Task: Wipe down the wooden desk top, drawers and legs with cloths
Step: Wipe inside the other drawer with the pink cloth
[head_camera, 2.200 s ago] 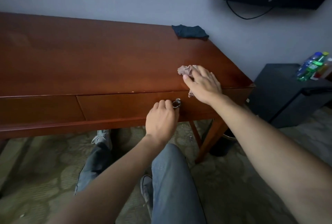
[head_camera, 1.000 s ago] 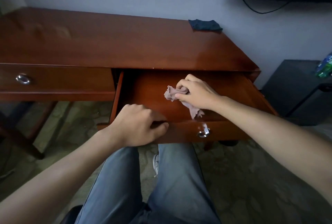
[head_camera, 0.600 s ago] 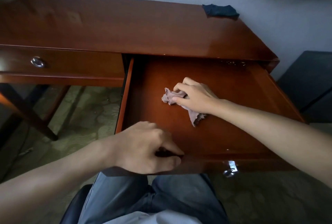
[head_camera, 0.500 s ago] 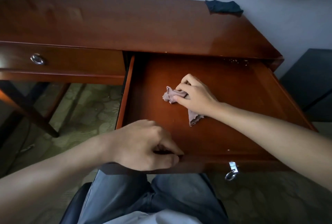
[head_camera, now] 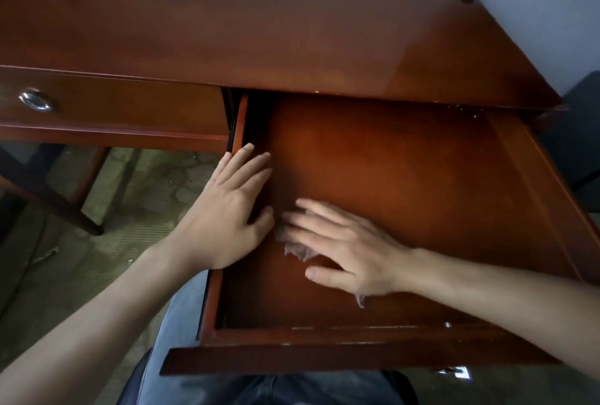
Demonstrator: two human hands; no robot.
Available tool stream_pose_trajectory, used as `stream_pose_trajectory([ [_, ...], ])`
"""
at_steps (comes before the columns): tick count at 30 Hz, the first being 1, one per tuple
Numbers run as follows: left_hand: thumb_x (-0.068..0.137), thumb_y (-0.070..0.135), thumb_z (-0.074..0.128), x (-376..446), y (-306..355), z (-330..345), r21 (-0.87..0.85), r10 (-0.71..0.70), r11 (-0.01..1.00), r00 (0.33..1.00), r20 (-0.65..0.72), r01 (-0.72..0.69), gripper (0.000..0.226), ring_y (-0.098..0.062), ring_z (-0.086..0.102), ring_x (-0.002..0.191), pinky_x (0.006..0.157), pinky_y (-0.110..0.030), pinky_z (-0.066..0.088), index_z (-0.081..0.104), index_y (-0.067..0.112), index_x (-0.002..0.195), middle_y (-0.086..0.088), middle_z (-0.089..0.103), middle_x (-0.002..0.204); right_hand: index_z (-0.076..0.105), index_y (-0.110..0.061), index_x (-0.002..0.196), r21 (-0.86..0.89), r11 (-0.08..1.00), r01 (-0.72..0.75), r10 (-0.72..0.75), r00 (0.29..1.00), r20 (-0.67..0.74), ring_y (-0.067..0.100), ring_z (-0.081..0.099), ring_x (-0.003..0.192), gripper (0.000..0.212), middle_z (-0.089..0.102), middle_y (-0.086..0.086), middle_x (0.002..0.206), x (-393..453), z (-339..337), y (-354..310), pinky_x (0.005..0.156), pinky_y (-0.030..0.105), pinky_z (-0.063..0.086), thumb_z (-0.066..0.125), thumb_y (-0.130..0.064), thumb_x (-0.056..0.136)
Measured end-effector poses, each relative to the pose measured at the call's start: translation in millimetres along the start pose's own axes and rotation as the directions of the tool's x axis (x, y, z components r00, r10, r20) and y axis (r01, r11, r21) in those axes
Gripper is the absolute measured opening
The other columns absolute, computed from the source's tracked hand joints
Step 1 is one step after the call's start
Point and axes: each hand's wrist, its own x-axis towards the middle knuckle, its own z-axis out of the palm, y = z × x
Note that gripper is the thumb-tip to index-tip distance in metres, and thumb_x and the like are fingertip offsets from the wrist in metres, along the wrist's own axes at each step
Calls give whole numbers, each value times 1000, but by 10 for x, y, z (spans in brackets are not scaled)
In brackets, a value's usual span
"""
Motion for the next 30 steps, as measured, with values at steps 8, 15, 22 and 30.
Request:
stream_pose_trajectory([
  [8, 88, 17, 42, 110, -329, 34, -399, -10, 917, 1000, 26, 20, 71, -12, 11, 159, 130, -41, 2, 39, 42, 155, 31, 25, 163, 22, -23, 162, -22, 887, -461, 455, 883, -115, 15, -5, 158, 71, 12, -7, 171, 949, -132, 575, 126, 47, 17, 33, -60, 102],
  [15, 101, 17, 36, 60, -386, -41, -360, -34, 933, 998, -52, 13, 62, -6, 0, 158, 129, -38, 2, 28, 12, 162, 7, 15, 172, 39, -5, 154, -113, 979, 169, -160, 983, 91, 30, 4, 158, 66, 25, 16, 166, 310, 71, -405, 128, 44, 9, 43, -49, 105],
  [22, 104, 19, 32, 54, -404, 29, -324, -31, 946, 997, -73, 5, 61, -4, -2, 158, 129, -36, -1, 21, 14, 164, 9, 10, 173, 50, -31, 150, -40, 993, -109, 108, 994, -32, 29, 9, 157, 51, 28, 7, 166, 142, -268, 504, 124, 59, 12, 45, -27, 100],
  [30, 104, 20, 33, 58, -413, 15, -249, -24, 968, 997, -73, 5, 60, -7, 0, 159, 129, -34, -1, 28, 14, 163, 4, 12, 173, 73, -4, 107, 242, 963, 119, -105, 992, -68, 26, 51, 103, 18, 59, 11, 114, 636, -20, -386, 93, 39, 46, 62, -4, 93],
])
